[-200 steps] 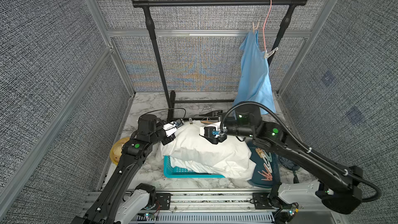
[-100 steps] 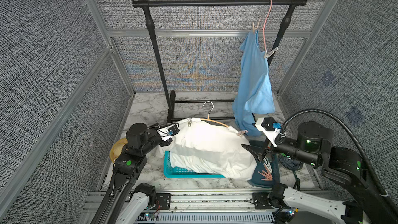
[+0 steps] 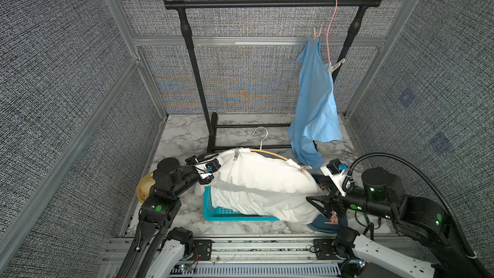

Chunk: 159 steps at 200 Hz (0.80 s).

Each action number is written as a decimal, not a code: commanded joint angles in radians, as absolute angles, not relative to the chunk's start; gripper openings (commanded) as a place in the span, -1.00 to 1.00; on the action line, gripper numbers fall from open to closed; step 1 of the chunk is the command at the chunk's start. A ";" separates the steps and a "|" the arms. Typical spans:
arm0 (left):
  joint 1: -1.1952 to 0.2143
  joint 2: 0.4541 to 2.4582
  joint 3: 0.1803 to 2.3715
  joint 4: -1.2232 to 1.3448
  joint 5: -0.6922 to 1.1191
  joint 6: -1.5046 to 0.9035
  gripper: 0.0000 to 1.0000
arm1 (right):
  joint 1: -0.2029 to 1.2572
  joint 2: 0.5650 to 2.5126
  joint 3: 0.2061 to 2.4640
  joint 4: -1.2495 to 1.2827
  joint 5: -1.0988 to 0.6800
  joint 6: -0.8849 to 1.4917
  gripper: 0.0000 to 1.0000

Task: Use clothespins to secure the t-shirt on both sides of the hanger
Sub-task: Hang the hanger on the clothesline.

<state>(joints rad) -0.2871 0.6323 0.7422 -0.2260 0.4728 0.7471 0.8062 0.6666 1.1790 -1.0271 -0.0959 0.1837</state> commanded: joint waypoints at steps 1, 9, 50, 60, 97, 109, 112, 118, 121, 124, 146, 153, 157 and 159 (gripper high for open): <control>-0.288 0.623 0.747 -0.131 0.509 0.678 -1.00 | 0.745 0.698 1.168 -0.957 -0.202 0.237 0.76; -0.288 0.618 0.749 -0.127 0.516 0.677 -1.00 | 0.713 0.729 1.166 -0.942 -0.249 0.238 0.72; -0.287 0.604 0.825 -0.181 0.523 0.659 -1.00 | 0.611 0.777 1.177 -0.854 -0.524 0.262 0.08; -0.288 0.597 0.842 -0.174 0.519 0.645 -1.00 | 0.609 0.772 1.177 -0.848 -0.556 0.247 0.01; -0.289 0.617 0.944 -0.219 0.522 0.617 -1.00 | 0.610 0.730 1.230 -0.812 -0.649 0.227 -0.34; -0.288 0.625 0.973 -0.222 0.522 0.618 -1.00 | 0.610 0.726 1.271 -0.799 -0.675 0.229 -0.50; -0.288 0.628 0.980 -0.221 0.522 0.619 -1.00 | 0.610 0.728 1.284 -0.800 -0.678 0.227 -0.54; -0.287 0.633 0.995 -0.224 0.524 0.624 -1.00 | 0.609 0.733 1.309 -0.807 -0.680 0.225 -0.63; -0.287 0.636 1.002 -0.226 0.524 0.627 -1.00 | 0.610 0.737 1.326 -0.811 -0.682 0.223 -0.69; -0.288 0.641 1.014 -0.226 0.526 0.629 -1.00 | 0.609 0.742 1.342 -0.817 -0.684 0.219 -0.74; -0.288 0.678 1.095 -0.237 0.546 0.635 -1.00 | 0.610 0.790 1.466 -0.857 -0.706 0.197 -1.00; -0.288 0.694 1.126 -0.248 0.552 0.644 -1.00 | 0.609 0.809 1.508 -0.870 -0.714 0.191 -1.00; -0.288 0.702 1.143 -0.256 0.552 0.651 -1.00 | 0.609 0.820 1.531 -0.877 -0.717 0.186 -1.00; -0.288 0.707 1.152 -0.260 0.552 0.654 -1.00 | 0.609 0.825 1.543 -0.881 -0.718 0.185 -1.00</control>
<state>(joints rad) -0.2874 0.6731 1.0805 -0.2642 0.5251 0.6777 0.6086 0.7845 1.4456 -0.8799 -0.6601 0.2237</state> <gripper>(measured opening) 0.082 0.143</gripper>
